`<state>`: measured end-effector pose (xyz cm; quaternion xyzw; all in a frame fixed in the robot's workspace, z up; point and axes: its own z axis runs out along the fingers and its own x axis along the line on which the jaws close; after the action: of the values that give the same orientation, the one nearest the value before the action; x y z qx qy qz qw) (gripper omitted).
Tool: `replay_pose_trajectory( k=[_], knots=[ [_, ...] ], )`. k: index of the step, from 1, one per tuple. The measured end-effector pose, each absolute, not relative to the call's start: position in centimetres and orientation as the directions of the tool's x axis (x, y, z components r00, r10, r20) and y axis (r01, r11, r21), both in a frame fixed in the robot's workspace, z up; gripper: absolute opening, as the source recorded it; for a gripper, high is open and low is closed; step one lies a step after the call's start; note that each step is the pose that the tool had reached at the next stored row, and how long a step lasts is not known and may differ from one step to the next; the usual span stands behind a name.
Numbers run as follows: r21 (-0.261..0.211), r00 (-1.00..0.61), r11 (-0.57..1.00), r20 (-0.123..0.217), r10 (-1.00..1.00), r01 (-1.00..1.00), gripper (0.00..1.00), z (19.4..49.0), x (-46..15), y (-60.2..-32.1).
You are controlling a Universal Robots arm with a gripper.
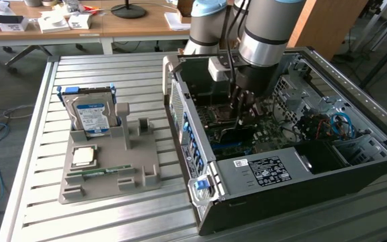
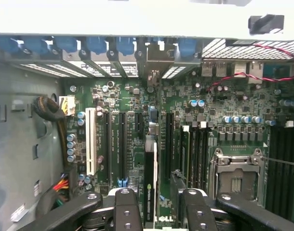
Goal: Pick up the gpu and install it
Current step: 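Insert the gpu into the slot, then press down on the gpu until it lock into place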
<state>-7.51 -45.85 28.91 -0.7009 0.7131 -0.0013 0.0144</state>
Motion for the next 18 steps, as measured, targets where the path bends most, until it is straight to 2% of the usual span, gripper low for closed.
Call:
replay_pose_trajectory(
  k=[18],
  knots=[
    [-0.022,-0.017,0.017,-0.019,-1.000,-1.000,0.40,29.66,-7.50,-45.85]
  ],
)
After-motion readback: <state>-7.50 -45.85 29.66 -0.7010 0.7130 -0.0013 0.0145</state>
